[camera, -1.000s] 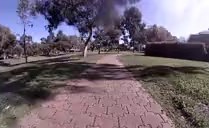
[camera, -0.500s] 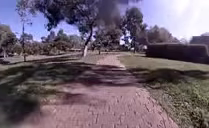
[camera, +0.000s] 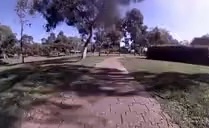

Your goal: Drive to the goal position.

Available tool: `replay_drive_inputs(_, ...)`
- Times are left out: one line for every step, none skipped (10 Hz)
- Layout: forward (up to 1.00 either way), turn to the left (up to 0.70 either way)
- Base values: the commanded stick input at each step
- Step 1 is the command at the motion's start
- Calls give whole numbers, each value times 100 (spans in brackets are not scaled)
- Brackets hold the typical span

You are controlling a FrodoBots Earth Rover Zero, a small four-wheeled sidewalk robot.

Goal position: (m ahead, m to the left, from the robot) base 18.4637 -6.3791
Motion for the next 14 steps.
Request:
replay_drive_inputs(70,0)
replay_drive_inputs(70,0)
replay_drive_inputs(70,0)
replay_drive_inputs(70,0)
replay_drive_inputs(70,0)
replay_drive_inputs(70,0)
replay_drive_inputs(70,0)
replay_drive_inputs(70,0)
replay_drive_inputs(70,0)
replay_drive_inputs(70,0)
replay_drive_inputs(70,0)
replay_drive_inputs(70,0)
replay_drive_inputs(70,0)
replay_drive_inputs(70,0)
